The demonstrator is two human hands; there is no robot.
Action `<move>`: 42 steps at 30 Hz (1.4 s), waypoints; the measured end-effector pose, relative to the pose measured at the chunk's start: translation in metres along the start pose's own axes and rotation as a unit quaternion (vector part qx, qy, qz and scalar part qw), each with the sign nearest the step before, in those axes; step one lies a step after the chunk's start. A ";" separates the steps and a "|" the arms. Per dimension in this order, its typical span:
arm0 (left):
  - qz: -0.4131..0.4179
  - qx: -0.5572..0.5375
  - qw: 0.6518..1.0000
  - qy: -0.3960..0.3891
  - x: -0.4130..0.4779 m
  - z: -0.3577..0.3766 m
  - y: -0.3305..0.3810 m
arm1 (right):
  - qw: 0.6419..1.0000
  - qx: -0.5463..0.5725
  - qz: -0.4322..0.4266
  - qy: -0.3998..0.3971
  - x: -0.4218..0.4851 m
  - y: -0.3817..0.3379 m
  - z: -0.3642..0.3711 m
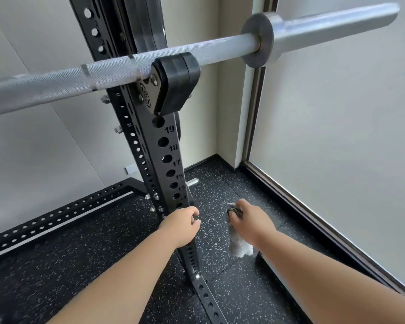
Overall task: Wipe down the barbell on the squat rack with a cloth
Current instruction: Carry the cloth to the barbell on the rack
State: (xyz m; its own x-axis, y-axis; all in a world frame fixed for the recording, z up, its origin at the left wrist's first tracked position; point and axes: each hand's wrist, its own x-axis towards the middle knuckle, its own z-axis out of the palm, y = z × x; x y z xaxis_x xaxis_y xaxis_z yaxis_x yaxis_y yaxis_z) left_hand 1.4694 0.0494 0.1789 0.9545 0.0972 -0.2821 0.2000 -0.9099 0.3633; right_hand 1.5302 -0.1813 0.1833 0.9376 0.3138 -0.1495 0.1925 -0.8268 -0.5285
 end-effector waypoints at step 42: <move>-0.069 -0.060 0.946 0.311 0.030 -0.163 0.261 | 0.902 0.334 -0.269 0.055 0.103 -0.009 -0.254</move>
State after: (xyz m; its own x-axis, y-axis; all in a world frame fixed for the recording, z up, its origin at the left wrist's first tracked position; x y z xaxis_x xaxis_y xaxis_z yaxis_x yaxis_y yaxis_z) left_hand 1.5867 -0.1194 0.4104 0.8553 0.4645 0.2295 0.3208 -0.8226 0.4694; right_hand 1.6985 -0.2599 0.3848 0.7904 0.5075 0.3432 0.4451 -0.0907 -0.8909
